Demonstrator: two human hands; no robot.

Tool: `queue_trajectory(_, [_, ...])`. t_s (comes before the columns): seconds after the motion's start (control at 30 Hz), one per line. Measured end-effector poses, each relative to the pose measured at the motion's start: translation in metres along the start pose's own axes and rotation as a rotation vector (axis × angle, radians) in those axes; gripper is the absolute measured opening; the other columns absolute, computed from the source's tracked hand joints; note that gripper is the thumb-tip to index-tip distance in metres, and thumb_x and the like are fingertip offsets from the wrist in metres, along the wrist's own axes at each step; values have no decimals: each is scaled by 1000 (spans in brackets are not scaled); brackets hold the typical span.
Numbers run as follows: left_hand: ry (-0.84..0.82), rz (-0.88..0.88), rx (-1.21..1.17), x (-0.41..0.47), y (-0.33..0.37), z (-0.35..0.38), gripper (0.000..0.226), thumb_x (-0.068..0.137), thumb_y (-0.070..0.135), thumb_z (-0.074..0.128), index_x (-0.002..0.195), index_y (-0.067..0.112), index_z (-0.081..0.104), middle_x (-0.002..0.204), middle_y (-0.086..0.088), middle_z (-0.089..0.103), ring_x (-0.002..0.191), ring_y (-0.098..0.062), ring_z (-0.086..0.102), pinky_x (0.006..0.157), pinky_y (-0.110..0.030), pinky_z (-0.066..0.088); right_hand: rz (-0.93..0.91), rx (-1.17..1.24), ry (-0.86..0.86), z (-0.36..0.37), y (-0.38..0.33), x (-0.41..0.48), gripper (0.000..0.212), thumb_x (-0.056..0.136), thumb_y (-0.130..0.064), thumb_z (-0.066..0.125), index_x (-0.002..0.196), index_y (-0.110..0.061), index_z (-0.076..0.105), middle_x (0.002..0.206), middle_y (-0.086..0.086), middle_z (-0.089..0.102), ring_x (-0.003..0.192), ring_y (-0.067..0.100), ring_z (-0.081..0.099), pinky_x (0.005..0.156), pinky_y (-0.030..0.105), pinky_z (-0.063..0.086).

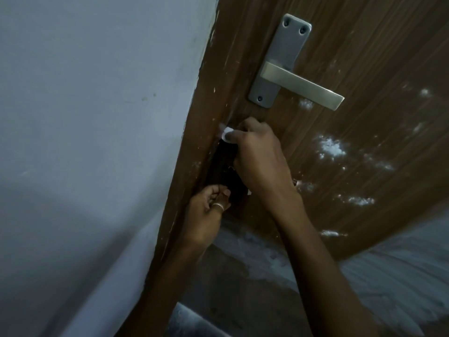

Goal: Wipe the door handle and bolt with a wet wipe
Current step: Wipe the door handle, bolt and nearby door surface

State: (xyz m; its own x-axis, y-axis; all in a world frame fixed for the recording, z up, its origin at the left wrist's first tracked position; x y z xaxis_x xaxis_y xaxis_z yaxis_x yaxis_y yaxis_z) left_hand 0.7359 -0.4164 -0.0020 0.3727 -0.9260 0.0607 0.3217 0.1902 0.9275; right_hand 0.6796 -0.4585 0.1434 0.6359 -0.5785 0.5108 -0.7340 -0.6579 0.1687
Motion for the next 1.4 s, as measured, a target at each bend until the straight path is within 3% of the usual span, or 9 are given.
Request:
queue_trajectory(0.3, [30,20,10,7,1,-10,25,99,6,52,106,26,65,109,6,69,107,-12,66,95,-26,53,67,75,33,-4,2,14,30,88,1,64,114,-12,73,105,7,63,92,20,60,72,23,43])
queue_trajectory(0.43, [31,16,54,7,1,-11,34,99,-1,49,106,28,65,113,5,69,109,-11,65,97,-30,54,89,-4,29,3,-12,13,12,89,-3,61,89,-9,71,87,4,55,81,22,56,61,28,36])
queue_trajectory(0.57, [21,-13,55,6,2,-8,38,98,-2,48,105,31,66,111,8,70,106,-8,66,99,-33,54,84,-31,44,5,-13,8,20,91,-2,58,100,-10,74,96,9,61,88,24,55,65,28,38])
queue_trajectory(0.7, [5,-28,35,1,2,-2,36,99,1,49,106,32,65,108,12,70,101,-1,67,95,-28,55,75,-9,4,4,-10,9,26,91,-1,58,109,-11,73,101,12,61,88,26,57,66,28,40])
queue_trajectory(0.9, [-33,-46,51,-7,5,2,38,99,2,48,105,36,62,113,11,67,101,-3,67,88,-21,56,66,-13,-8,8,-13,12,21,84,5,61,95,-8,74,93,10,62,84,27,57,63,29,41])
queue_trajectory(1.17, [-10,-30,68,-5,10,-2,38,99,0,48,102,36,62,109,14,66,106,-7,66,95,-27,55,61,-3,-5,9,-11,11,28,84,4,63,104,-11,75,93,9,65,84,26,59,66,28,45])
queue_trajectory(1.4, [48,-27,42,-3,11,-2,33,100,1,46,101,30,62,108,14,64,99,-4,66,84,-20,55,63,-6,-14,3,-11,9,30,88,-2,63,114,-14,73,101,9,66,96,27,60,68,26,37])
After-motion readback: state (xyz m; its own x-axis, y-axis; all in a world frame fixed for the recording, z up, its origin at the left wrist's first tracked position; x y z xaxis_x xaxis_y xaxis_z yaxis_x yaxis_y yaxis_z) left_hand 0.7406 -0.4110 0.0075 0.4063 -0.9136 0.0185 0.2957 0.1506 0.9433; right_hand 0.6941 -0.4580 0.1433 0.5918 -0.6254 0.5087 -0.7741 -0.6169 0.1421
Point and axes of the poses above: each hand's wrist, its own x-axis towards the middle knuckle, its own z-axis out of the palm, y = z × x, the point moved 3 cm from there along x, towards the middle knuckle
